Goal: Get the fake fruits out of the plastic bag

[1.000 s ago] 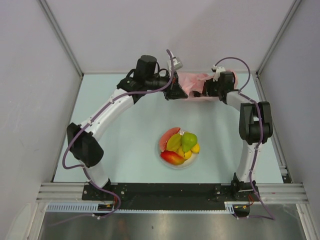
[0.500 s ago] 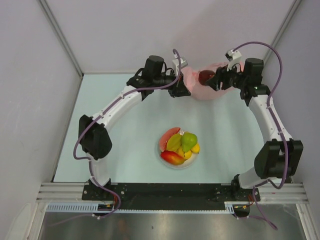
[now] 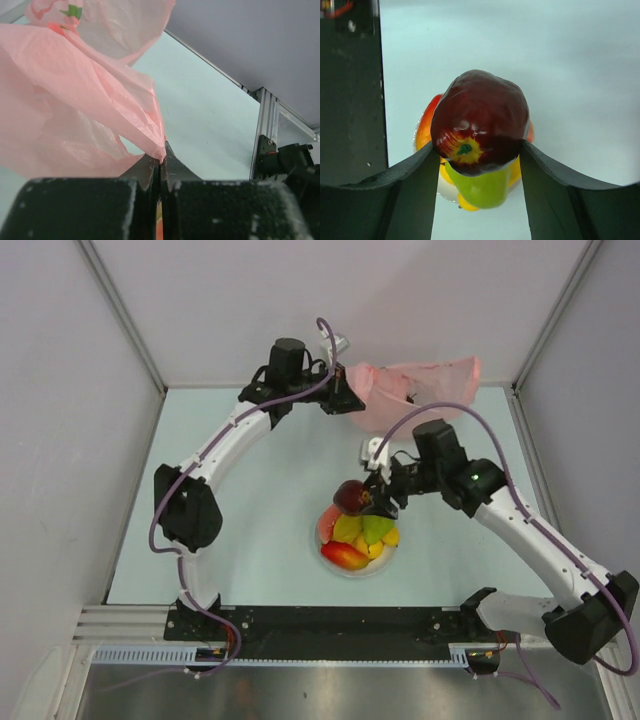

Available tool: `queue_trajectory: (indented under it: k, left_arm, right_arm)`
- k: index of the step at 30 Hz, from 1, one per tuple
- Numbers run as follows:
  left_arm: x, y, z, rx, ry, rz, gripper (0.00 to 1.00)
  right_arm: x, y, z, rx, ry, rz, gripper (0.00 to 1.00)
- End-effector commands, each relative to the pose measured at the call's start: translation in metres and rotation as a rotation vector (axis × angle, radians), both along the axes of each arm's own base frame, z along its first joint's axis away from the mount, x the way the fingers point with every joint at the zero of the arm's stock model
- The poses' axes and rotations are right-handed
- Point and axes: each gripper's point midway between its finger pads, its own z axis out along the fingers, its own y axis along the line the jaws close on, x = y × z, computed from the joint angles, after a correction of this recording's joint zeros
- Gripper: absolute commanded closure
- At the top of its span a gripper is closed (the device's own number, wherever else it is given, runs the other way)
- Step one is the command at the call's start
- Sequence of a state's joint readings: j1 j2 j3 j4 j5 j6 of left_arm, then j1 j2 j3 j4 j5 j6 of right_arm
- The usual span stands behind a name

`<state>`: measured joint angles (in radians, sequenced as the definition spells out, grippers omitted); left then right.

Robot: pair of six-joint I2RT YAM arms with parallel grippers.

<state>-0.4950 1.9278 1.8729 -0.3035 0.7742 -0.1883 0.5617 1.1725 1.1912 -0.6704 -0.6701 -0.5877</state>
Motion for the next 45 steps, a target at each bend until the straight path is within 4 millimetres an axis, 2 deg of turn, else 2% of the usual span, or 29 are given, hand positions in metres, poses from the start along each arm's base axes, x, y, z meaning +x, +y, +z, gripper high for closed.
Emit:
queue_trajectory:
  k: [1, 3, 7, 11, 13, 17, 22, 34, 45]
  left_arm:
    - [0.004, 0.008, 0.037, -0.072, -0.046, -0.004, 1.00]
    - [0.002, 0.013, 0.042, -0.076, -0.052, -0.004, 1.00]
    - [-0.006, 0.025, 0.036, -0.071, -0.035, -0.003, 1.00]
    - [-0.016, 0.031, 0.030, -0.058, -0.041, -0.003, 1.00]
    - [-0.020, 0.033, 0.023, -0.056, -0.031, -0.002, 1.00]
    - [-0.025, 0.036, 0.023, -0.060, -0.031, -0.001, 1.00]
    - [-0.025, 0.036, 0.026, -0.062, -0.042, -0.002, 1.00]
    - [-0.022, 0.034, 0.024, -0.058, -0.039, 0.003, 1.00]
    - [-0.019, 0.032, 0.022, -0.063, -0.029, -0.003, 1.00]
  right_arm:
    - [-0.008, 0.018, -0.028, -0.131, -0.147, 0.171, 0.52]
    - [-0.011, 0.024, -0.037, -0.170, -0.188, 0.236, 0.52]
    - [-0.031, 0.029, -0.051, -0.220, -0.197, 0.349, 0.51]
    - [-0.040, 0.028, -0.056, -0.242, -0.196, 0.404, 0.50]
    - [-0.044, 0.024, -0.061, -0.268, -0.200, 0.433, 0.48]
    - [-0.050, 0.018, -0.067, -0.293, -0.201, 0.483, 0.44]
    - [-0.058, 0.006, -0.082, -0.357, -0.151, 0.533, 0.45]
    - [-0.046, 0.006, -0.094, -0.372, -0.142, 0.546, 0.45]
    - [-0.040, 0.012, -0.096, -0.361, -0.152, 0.543, 0.42]
